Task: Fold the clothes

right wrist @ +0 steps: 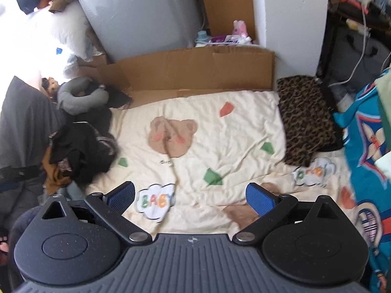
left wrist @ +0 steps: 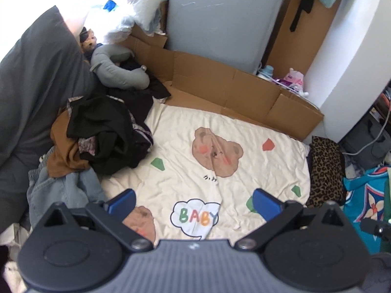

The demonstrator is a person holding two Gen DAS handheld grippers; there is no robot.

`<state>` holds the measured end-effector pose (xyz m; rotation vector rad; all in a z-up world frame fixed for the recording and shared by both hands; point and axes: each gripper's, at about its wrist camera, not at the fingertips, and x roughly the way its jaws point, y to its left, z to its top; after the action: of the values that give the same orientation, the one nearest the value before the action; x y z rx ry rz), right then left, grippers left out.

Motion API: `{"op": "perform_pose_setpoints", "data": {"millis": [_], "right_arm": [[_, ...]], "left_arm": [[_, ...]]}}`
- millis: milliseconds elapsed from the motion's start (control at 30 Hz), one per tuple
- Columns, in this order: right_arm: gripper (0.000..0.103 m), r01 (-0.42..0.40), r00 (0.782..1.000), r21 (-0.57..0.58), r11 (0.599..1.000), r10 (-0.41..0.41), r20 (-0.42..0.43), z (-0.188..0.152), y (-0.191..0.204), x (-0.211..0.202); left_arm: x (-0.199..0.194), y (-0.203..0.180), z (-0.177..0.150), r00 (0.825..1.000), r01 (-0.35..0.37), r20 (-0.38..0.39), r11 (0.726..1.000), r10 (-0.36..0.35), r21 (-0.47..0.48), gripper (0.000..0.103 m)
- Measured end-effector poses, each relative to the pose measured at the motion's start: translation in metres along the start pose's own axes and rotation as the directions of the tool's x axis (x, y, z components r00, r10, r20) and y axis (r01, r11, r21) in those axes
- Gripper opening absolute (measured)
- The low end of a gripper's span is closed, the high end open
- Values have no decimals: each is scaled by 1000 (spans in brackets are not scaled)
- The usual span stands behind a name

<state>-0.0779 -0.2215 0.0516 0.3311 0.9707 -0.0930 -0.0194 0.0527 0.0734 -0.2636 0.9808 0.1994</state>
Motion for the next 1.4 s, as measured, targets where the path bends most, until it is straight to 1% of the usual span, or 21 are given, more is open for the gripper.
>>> {"op": "perform_pose_setpoints", "data": {"millis": [100, 167, 267, 433, 500, 600, 700, 800, 933, 1033, 1133, 1400], "right_arm": [[100, 43, 999, -54, 998, -43, -7, 3, 3, 0], [100, 34, 999, -64, 997, -35, -13, 5, 0, -2], [100, 47, 999, -75, 996, -48, -16, 6, -7, -4], [100, 32, 999, -83, 996, -34, -21, 5, -16, -5], [100, 22, 999, -77, 997, -25, -30, 5, -18, -1], [100, 12, 998, -59, 998, -15, -60, 10, -25, 7], [100, -4, 993, -60, 998, -3, -121, 13, -28, 16], [100, -2, 991, -52, 999, -5, -136, 13, -27, 19], [100, -7, 992, -39, 999, 2, -129, 12, -27, 20], [100, -14, 992, -45, 999, 8, -122, 11, -26, 19], [100, -11, 994, -52, 999, 5, -111, 12, -28, 18], [100, -11, 994, -36, 999, 7, -112, 12, -29, 17]], "left_arm": [[2, -8, -5, 1000, -4, -1, 1000, 4, 14, 103], [3, -15, -8, 1000, -6, -1, 999, 6, 37, 103], [6, -23, -12, 1000, -17, -8, 998, 17, 55, 103], [9, -32, -16, 1000, -25, -5, 997, 26, 68, 103], [12, -38, -17, 1000, -20, -14, 996, 21, 86, 103], [15, -46, -17, 999, -31, -19, 991, 34, 129, 102], [17, -48, -16, 998, -54, -21, 988, 58, 143, 102], [18, -48, -16, 998, -52, -33, 988, 58, 143, 102], [25, -48, -15, 995, -54, -70, 989, 64, 141, 102], [27, -46, -14, 994, -64, -81, 989, 75, 136, 102], [27, -45, -14, 994, -67, -80, 989, 78, 132, 102], [26, -51, -14, 993, -76, -73, 982, 90, 171, 102]]}}
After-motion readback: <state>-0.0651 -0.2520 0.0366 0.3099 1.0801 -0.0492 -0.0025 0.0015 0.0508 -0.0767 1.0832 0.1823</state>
